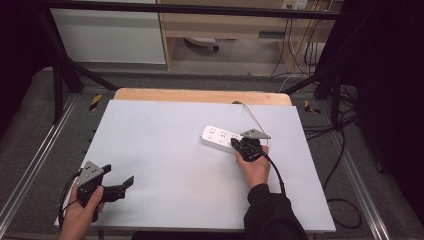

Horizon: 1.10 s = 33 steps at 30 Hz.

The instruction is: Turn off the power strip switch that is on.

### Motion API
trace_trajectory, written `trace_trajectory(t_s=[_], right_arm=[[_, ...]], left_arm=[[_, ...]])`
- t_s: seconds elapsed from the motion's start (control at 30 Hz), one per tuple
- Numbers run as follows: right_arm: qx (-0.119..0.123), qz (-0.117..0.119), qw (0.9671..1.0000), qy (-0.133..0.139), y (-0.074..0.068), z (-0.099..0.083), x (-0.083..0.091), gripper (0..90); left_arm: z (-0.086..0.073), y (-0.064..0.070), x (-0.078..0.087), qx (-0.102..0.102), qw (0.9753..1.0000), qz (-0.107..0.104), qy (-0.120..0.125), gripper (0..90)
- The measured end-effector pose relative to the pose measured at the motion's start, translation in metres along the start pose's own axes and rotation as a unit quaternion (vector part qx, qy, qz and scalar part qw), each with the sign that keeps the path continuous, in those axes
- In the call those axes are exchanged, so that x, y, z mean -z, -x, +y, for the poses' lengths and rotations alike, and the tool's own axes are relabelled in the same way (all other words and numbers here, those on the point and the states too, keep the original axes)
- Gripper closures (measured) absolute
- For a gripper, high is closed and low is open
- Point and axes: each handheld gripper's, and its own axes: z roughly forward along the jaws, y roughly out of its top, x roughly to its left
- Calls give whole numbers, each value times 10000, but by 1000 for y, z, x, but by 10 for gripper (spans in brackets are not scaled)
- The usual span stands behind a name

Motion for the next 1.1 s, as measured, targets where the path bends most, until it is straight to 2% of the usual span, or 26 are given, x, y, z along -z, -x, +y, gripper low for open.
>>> trace_trajectory(t_s=[0.27, 0.4, 0.47, 0.6, 0.77, 1.1], right_arm=[[125, -98, 9999, -22, -2, 1, 0, 900], [110, -56, 9999, -39, -7, 1, -2, 900], [181, -137, 9997, -32, -8, 1, -3, 900], [105, -97, 9999, -8, -7, 1, -3, 900], [-112, -11, 9999, 61, -4, -1, -2, 900], [-138, -27, 9999, 91, -2, -2, -1, 900]], left_arm=[[0, 0, 0, -3, 10000, -2, -13, 67], [0, 1, 0, -4, 10000, 1, -17, 67], [0, 1, 0, -2, 10000, 3, -15, 67], [0, 0, 1, -7, 10000, 10, -7, 67], [0, 0, 0, 1, 10000, 10, -7, 67], [0, 0, 0, 0, 10000, -5, -13, 67]])
